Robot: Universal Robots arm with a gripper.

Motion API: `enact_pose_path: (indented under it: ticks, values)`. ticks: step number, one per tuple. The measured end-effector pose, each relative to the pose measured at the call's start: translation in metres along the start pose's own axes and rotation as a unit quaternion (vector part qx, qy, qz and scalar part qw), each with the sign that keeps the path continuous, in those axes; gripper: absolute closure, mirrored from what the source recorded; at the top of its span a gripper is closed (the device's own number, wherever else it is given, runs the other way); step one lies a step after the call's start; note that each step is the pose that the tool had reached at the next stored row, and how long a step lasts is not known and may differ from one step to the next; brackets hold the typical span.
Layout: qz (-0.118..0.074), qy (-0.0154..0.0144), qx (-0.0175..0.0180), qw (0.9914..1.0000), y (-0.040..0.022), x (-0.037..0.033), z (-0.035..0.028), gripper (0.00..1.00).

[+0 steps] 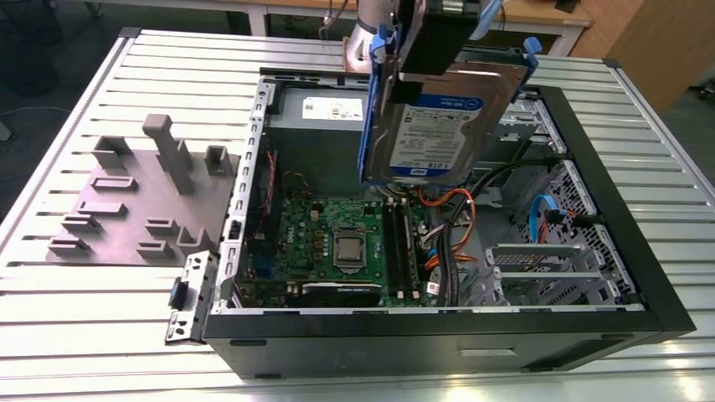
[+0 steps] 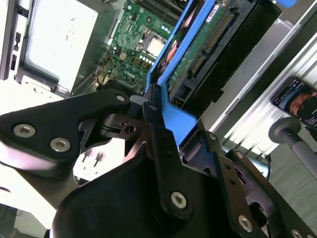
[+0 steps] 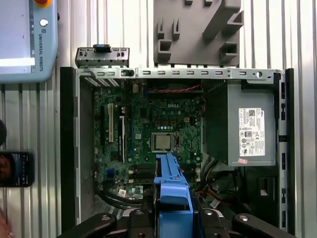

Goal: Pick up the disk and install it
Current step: 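Insert the disk into the insertion slot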

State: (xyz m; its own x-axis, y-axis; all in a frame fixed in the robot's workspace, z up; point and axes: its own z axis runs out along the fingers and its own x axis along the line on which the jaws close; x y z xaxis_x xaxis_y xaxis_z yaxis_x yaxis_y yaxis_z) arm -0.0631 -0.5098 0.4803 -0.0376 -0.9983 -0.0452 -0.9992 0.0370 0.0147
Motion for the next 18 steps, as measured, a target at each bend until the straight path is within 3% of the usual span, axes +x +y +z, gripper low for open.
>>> enact_pose_path:
  ticks: [15,18]
  values:
    - [0.000,0.0002,0.0000,1.00000,-0.0018,0.0000,0.0014,0.64]
    - [0.000,0.0002,0.0000,1.00000,-0.0020,0.0026,0.0014,0.64]
